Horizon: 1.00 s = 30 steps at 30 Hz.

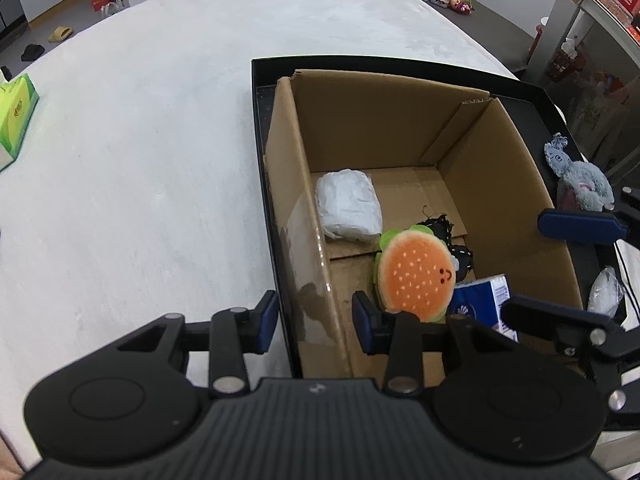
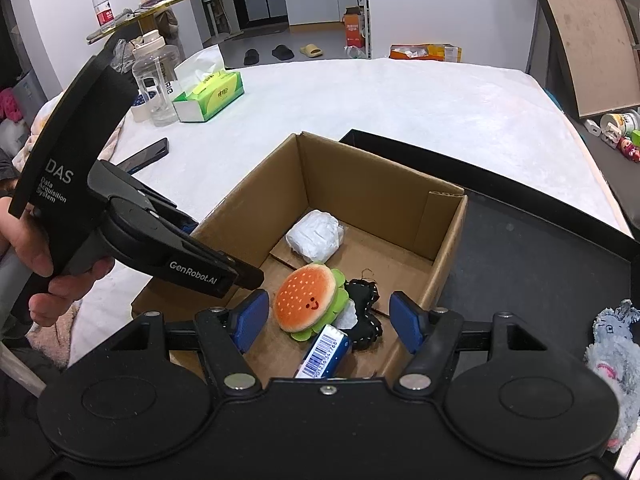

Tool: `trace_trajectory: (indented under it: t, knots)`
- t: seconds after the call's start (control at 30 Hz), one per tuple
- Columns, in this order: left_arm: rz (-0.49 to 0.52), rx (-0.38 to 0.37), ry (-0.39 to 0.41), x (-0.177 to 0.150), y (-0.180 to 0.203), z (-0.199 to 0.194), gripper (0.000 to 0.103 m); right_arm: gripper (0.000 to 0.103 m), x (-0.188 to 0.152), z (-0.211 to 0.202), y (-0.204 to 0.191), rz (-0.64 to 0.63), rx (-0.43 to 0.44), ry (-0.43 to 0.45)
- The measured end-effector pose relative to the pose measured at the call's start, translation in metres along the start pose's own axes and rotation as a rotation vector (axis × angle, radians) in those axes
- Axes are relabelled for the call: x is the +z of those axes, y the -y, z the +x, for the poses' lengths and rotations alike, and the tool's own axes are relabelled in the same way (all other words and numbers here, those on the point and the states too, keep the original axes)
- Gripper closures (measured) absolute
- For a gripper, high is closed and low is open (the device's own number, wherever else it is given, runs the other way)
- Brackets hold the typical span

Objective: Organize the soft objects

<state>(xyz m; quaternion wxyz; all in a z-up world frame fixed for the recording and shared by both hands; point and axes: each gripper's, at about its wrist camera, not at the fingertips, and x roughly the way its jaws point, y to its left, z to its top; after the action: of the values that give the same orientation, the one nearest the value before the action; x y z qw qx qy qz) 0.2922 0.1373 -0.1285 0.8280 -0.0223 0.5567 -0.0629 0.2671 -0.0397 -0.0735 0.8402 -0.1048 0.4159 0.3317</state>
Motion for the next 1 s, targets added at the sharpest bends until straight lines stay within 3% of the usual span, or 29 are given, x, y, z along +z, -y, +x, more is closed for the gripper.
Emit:
trace_trajectory:
  t: [0.33,1.0]
  knots:
    - [-0.001,0.043,0.006,-0.002,0.001,-0.001,0.081,0.036,-0.003,-0.015,-0.001,0.006,-0.011,0.016]
    - [-0.026,0.085,0.008,-0.001,0.008,0.000,0.081,0.033,-0.054,-0.071,0.047,0.134,-0.147,0.033]
